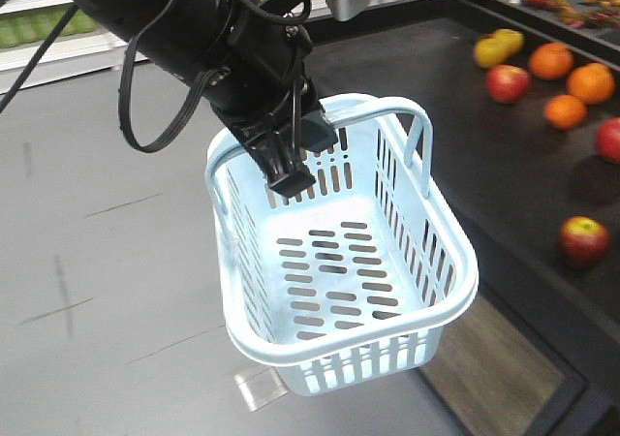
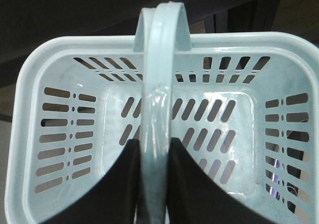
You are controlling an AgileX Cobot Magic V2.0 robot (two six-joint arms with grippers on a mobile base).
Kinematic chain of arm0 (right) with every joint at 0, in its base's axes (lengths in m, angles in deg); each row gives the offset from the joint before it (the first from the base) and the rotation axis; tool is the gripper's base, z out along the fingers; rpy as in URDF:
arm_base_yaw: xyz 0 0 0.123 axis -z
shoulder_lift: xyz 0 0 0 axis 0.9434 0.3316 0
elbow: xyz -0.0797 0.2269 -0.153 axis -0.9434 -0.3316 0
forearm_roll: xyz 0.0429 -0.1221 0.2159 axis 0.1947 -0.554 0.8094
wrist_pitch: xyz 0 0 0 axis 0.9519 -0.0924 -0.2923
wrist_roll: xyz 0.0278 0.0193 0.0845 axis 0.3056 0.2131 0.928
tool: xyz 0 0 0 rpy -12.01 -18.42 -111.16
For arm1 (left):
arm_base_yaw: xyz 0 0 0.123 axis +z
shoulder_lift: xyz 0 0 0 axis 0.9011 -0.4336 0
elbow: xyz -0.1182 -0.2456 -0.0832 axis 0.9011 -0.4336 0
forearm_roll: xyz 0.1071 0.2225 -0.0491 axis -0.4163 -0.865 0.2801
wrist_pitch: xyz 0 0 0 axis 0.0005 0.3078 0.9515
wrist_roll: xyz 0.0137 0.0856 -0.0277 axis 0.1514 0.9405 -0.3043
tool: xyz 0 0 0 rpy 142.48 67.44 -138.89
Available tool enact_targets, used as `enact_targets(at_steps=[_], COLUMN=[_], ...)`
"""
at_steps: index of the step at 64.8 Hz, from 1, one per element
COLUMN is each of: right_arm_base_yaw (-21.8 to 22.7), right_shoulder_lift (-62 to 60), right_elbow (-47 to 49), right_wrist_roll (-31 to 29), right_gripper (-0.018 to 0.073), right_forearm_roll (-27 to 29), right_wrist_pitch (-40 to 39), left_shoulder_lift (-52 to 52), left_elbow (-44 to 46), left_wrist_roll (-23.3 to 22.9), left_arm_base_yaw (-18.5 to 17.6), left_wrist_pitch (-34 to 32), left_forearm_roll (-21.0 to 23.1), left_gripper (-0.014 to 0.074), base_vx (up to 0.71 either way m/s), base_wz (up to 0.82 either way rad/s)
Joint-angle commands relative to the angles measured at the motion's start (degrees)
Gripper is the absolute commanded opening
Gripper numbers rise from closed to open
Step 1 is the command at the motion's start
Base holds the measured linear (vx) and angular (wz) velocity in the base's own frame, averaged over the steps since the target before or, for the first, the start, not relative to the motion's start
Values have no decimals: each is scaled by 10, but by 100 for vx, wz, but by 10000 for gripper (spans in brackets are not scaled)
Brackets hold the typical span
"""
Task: Pick three apples into basket with both arms
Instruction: 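Carry the basket in the left gripper while the base drives away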
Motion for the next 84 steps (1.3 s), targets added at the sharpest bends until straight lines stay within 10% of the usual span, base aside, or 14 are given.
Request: enact_targets(at_steps=[1,84], right_arm_base_yaw=[0,0], right_shoulder_lift=[-7,-7], right_elbow=[-2,-2], right_wrist_roll=[-1,-1], right_gripper=[-4,-4], right_forearm_roll=[2,2], right_wrist_pitch=[-43,-39], left_shoulder_lift=[26,26], left_elbow=[20,20], left_wrist_roll=[-6,-6], left_arm_base_yaw=[-3,-3], left_wrist_pitch=[-20,-20], left_forearm_roll=[12,13], left_gripper=[-6,-6], base_vx=[-16,-8], base_wz=[61,41])
